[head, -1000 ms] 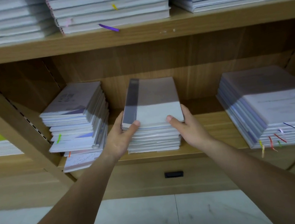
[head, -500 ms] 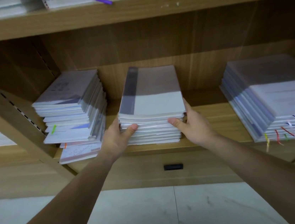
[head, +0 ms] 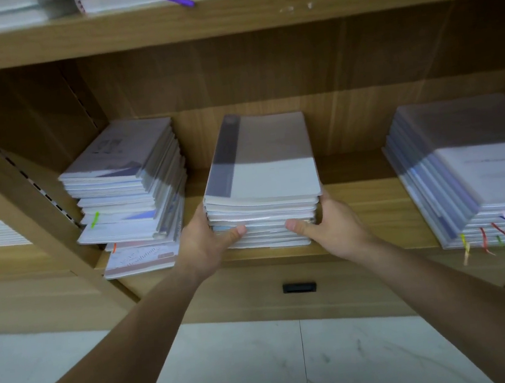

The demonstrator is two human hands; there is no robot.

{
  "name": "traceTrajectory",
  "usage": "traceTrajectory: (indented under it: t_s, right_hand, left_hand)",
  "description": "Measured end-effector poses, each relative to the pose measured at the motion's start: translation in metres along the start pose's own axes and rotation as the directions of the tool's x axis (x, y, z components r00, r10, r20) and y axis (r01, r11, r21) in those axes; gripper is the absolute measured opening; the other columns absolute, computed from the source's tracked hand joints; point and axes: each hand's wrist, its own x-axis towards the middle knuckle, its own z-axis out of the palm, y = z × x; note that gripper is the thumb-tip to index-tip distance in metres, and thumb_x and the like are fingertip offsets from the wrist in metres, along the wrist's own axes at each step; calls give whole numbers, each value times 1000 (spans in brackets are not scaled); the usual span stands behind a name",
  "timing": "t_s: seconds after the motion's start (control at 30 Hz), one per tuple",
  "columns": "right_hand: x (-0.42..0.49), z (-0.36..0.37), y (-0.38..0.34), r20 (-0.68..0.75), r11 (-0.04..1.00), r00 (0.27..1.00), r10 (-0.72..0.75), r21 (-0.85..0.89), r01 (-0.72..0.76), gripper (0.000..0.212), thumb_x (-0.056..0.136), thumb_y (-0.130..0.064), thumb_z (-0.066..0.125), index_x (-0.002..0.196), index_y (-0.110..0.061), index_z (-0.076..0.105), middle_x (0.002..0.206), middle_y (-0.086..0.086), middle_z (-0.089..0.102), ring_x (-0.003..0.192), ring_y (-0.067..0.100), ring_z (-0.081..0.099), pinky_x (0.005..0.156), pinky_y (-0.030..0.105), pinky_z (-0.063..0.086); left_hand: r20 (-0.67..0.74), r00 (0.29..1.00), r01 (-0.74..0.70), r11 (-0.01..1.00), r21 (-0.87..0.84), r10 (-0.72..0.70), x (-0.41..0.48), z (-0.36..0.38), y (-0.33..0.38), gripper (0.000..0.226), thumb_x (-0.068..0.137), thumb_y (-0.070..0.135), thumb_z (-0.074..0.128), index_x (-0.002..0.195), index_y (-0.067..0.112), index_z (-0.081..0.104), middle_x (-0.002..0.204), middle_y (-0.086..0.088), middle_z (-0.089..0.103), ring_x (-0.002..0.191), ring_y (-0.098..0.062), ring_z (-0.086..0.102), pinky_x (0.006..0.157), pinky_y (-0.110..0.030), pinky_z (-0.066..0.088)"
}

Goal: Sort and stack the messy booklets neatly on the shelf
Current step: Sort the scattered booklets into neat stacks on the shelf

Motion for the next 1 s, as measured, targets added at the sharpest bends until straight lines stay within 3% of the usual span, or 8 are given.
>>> traceTrajectory:
  t_s: [0.1,0.23,0.33,0.47,0.6,0.8,1.0]
  right_hand:
    - [-4,11,0,-31,999,999,31,40,-30,64,88,-54,66,142,-29,42,124,-14,61,108,9,57,88,28,46]
    - [3,18,2,-38,996,997,67,67,-65,50,91,-50,63,131,-24,51,117,-11,65,105,12,61,87,30,50]
    - [5,17,2,-24,996,996,89,34,-89,48,91,-51,62,127,-21,55,111,-11,64,101,12,62,77,25,48]
    - [1,9,1,-9,996,997,81,22,-81,64,82,-63,63,131,-24,54,117,-13,65,105,12,62,89,34,52]
    - [-7,17,6,-5,995,997,80,-50,-81,50,93,-52,60,133,-24,51,123,-8,64,108,13,60,90,33,50]
    - [-4,22,5,-30,990,993,112,-81,-114,45,96,-48,58,129,-18,56,111,-8,63,97,11,57,81,27,43]
    - [-8,18,5,-19,995,996,88,-45,-88,45,94,-51,60,129,-23,58,118,-8,68,106,17,63,90,36,52]
  left_hand:
    - [-60,998,7,1000,17,-6,2,6,-1,64,79,34,81,134,22,50,115,10,62,110,-13,58,96,-31,50]
    - [-14,1000,0,999,34,0,9,4,-3,62,83,34,77,136,21,48,115,9,60,108,-12,56,92,-27,47]
    - [10,1000,-13,1000,23,13,9,4,-2,62,85,32,75,139,22,45,116,10,58,108,-10,54,89,-22,45]
    - [77,996,-42,999,23,40,8,-3,-11,66,83,31,77,140,24,44,118,13,60,111,-9,56,96,-26,48]
    - [71,997,-30,998,55,26,9,-3,-19,56,88,31,73,137,23,49,114,13,62,108,-10,58,98,-29,48]
    - [35,999,-29,993,114,25,14,5,-24,55,91,33,69,140,20,47,113,11,58,106,-10,53,91,-24,41]
    - [21,1000,19,999,47,-20,6,6,-26,46,91,39,67,131,20,54,112,10,63,107,-14,59,90,-28,46]
